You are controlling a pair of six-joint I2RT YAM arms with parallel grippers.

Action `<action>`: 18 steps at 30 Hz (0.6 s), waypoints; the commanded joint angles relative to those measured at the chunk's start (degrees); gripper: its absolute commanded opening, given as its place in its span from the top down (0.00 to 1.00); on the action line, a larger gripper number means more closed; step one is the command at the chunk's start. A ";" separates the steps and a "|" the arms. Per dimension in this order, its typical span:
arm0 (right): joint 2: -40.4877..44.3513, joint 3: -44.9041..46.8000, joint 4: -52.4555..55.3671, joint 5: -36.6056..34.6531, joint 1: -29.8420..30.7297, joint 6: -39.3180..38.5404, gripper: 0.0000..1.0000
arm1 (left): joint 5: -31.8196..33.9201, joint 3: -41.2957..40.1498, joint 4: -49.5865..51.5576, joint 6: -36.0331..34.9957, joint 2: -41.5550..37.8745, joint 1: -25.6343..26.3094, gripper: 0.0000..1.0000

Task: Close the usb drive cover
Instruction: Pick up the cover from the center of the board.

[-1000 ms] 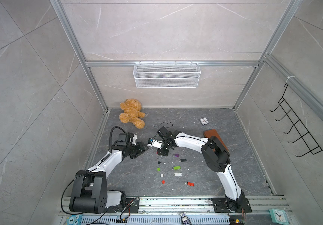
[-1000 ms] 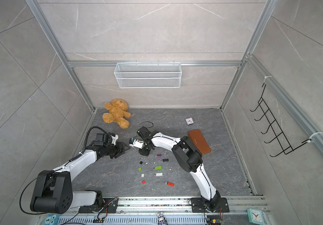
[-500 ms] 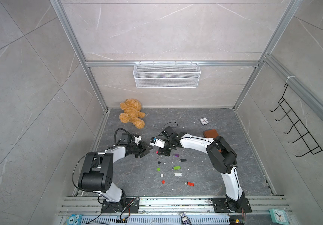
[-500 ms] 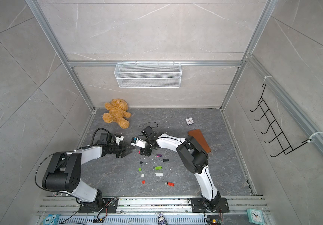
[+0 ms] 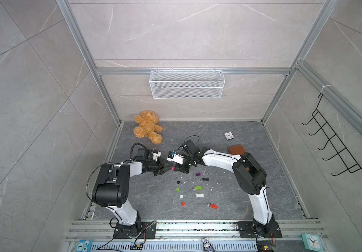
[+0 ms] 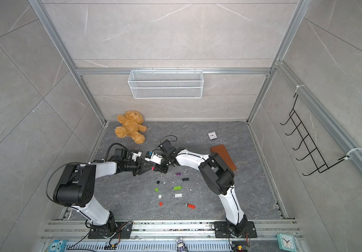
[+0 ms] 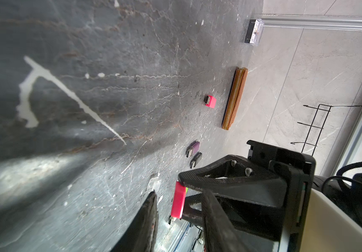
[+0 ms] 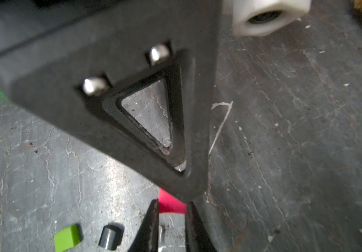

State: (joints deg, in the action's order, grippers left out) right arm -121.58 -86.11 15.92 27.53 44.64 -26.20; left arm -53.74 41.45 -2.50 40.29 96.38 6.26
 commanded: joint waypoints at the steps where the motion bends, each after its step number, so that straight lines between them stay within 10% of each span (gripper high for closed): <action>1: 2.22 0.81 -1.27 1.08 -0.33 1.54 0.79 | -2.96 1.09 -1.62 0.56 -0.14 0.41 0.65; 18: 2.87 1.27 -3.86 4.10 -0.87 4.47 0.79 | -3.00 0.21 -2.73 0.71 0.17 1.08 0.75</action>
State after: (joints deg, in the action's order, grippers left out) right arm -121.36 -85.36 13.08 29.93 44.05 -23.33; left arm -54.70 41.45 -3.57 40.71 96.38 6.90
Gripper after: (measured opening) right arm 0.209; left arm 0.255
